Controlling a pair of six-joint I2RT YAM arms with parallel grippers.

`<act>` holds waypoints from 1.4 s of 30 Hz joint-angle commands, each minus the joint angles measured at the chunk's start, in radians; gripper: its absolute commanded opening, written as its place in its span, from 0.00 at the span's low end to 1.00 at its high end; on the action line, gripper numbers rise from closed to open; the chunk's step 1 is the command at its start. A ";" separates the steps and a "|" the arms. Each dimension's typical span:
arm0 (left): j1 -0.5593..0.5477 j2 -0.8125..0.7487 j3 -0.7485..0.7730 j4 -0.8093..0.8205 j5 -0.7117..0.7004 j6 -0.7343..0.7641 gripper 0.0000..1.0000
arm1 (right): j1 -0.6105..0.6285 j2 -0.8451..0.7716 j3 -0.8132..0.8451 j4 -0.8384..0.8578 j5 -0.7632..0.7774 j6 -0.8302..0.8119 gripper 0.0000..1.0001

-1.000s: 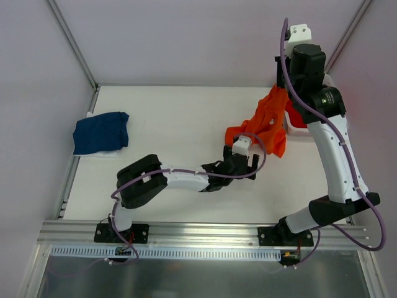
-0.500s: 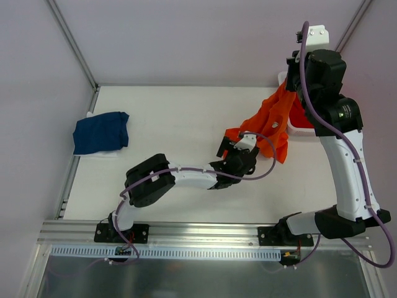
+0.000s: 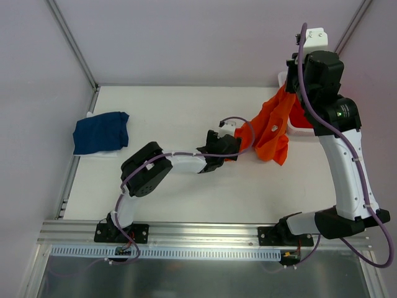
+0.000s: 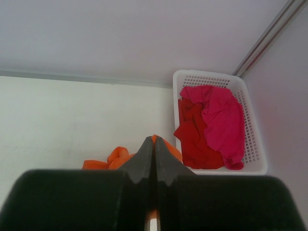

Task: Fold and stack the t-shirts
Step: Flatten the tshirt out

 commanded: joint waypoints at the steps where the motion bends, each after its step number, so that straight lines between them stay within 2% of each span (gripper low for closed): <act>1: -0.002 -0.014 -0.022 0.007 0.144 -0.081 0.87 | -0.013 -0.034 0.016 0.039 -0.005 0.005 0.01; 7: -0.006 -0.079 -0.071 -0.046 0.169 -0.130 0.87 | -0.022 -0.010 0.016 0.041 -0.017 0.011 0.01; 23: -0.034 -0.211 -0.163 -0.043 0.208 -0.182 0.87 | -0.030 0.046 0.021 0.022 -0.035 0.014 0.00; 34: -0.067 -0.139 -0.126 -0.049 0.247 -0.208 0.87 | -0.033 0.049 0.028 0.002 -0.038 0.016 0.00; 42: -0.066 -0.081 -0.090 -0.068 0.181 -0.182 0.84 | -0.033 0.027 0.019 0.004 -0.048 0.023 0.00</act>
